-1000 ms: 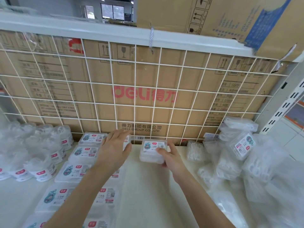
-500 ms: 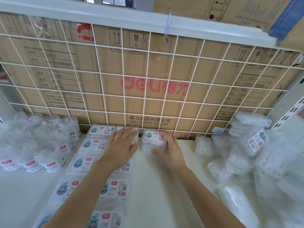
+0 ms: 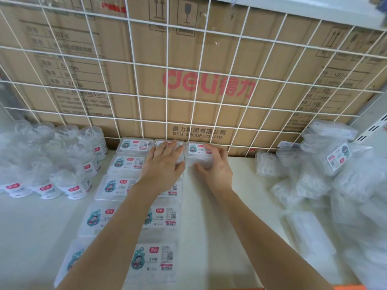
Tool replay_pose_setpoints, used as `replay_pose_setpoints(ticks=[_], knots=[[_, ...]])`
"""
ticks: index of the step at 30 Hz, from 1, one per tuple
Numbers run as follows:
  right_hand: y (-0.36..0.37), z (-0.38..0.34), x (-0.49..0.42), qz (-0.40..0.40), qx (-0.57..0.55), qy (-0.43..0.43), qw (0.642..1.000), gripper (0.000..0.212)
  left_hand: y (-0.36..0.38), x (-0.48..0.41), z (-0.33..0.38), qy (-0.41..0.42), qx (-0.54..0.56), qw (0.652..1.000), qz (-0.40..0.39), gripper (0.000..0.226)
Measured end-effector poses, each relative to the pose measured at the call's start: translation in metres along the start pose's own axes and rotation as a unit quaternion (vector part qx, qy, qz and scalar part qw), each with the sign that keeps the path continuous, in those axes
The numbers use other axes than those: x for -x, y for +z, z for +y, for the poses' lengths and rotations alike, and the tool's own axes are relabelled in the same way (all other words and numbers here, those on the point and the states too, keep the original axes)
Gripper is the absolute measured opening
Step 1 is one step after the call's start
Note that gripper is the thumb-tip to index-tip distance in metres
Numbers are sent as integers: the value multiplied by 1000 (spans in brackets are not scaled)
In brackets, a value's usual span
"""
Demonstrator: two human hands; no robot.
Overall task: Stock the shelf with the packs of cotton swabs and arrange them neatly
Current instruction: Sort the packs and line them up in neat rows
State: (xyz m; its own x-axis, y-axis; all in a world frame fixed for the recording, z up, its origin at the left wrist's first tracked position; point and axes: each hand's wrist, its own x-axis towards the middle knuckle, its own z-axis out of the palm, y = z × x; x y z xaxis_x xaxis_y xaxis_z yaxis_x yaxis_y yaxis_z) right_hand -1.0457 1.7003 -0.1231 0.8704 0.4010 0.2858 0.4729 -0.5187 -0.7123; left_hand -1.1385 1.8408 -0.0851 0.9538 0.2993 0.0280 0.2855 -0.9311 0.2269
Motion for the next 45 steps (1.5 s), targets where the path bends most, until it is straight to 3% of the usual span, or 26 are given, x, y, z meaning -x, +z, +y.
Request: replay_pose_setpoints(ticks=[6, 21, 28, 33, 35, 39, 42, 45], knots=[[2, 0, 1, 1, -36, 7, 999, 58, 0, 1, -1, 3, -2, 1000, -5, 54], [3, -6, 5, -4, 17, 2, 1000, 65, 1, 0, -2, 2, 6, 1000, 7, 54], [-43, -10, 38, 2, -12, 33, 999, 44, 1, 0, -5, -5, 24, 1000, -2, 49], [-95, 3, 74, 40, -28, 54, 997, 31, 2, -3, -9, -4, 92, 996, 10, 47], [-115, 10, 87, 68, -2, 51, 996, 27, -2, -2, -8, -3, 115, 993, 13, 56], [-156, 36, 107, 111, 73, 43, 990, 27, -14, -4, -7, -34, 259, 965, 7, 64], [-179, 59, 117, 110, 130, 66, 983, 27, -26, -7, 6, -35, 298, 953, 38, 33], [-188, 71, 125, 68, 158, 69, 983, 36, -34, -13, 44, 3, 324, 944, 67, 27]])
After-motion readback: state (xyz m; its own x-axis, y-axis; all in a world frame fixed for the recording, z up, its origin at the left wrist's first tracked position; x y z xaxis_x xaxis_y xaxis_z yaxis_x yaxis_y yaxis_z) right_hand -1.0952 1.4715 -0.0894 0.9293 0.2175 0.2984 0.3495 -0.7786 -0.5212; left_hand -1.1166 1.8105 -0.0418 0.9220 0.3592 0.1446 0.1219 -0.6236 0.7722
